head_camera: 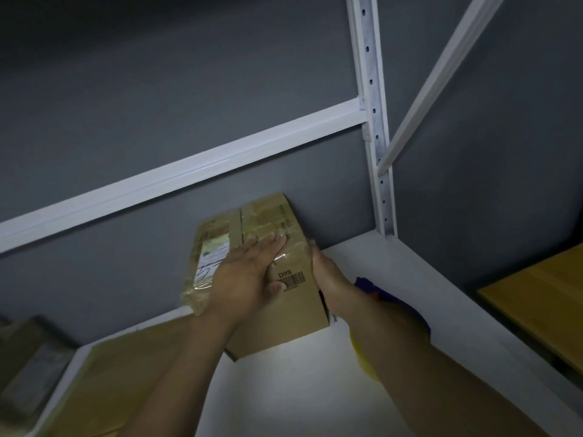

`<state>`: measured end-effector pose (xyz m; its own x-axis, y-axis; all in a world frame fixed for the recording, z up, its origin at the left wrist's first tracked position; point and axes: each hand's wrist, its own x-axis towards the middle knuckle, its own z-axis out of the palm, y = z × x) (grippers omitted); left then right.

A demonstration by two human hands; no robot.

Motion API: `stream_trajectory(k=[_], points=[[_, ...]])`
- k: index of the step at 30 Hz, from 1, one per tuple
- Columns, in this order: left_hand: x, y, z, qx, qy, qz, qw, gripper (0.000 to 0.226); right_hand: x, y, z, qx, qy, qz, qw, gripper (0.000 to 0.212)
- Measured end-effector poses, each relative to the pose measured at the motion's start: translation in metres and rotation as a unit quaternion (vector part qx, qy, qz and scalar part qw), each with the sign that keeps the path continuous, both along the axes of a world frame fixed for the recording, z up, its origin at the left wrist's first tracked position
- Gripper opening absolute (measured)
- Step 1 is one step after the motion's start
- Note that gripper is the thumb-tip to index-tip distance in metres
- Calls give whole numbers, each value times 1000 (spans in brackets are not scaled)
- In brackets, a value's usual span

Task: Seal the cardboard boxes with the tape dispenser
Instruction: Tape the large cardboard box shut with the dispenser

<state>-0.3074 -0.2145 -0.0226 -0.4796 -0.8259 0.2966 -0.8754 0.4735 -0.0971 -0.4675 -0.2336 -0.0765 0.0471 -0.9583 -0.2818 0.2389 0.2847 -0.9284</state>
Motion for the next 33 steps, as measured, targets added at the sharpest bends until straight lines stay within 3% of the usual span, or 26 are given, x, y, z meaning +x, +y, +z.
stream_trajectory(k=[2, 4, 7, 10, 12, 15, 17, 18, 21, 23, 25, 28, 30, 33], points=[[1, 0, -1, -2, -2, 2, 1000, 78, -5, -3, -11, -7, 97, 18, 995, 43], [1, 0, -1, -6, -5, 4, 1000, 78, -10, -3, -13, -63, 189, -38, 979, 40], [1, -1, -2, -18, 3, -6, 1000, 79, -7, 13, 7, -225, 89, -90, 966, 44], [5, -1, -2, -15, 3, -23, 1000, 85, -1, 21, 13, -307, 125, -17, 943, 37], [14, -3, 0, 8, 0, -47, 999, 88, -10, 14, 12, -319, 173, 27, 932, 39], [42, -5, 8, 28, -25, -24, 999, 90, -30, 8, 21, -304, 206, 130, 921, 63], [68, -1, 15, 77, 2, 13, 997, 96, -44, 7, 26, -289, 252, 194, 903, 53], [82, 2, 18, 116, 33, 7, 993, 96, -51, 6, 29, -297, 285, 224, 883, 48], [119, 10, 24, 205, 167, -51, 963, 81, -69, 1, 36, -298, 381, 281, 829, 82], [138, 14, 23, 235, 286, -51, 928, 76, -70, -2, 43, -286, 403, 300, 816, 90], [151, 16, 19, 256, 344, -56, 902, 68, -70, -5, 45, -295, 402, 308, 810, 86], [160, 15, 13, 275, 327, -63, 902, 38, -73, -5, 44, -304, 391, 302, 814, 79], [160, 14, 12, 271, 311, -63, 909, 57, -73, -3, 44, -311, 384, 290, 820, 75], [160, 13, 11, 249, 325, -67, 910, 60, -67, -1, 43, -315, 376, 240, 837, 69]])
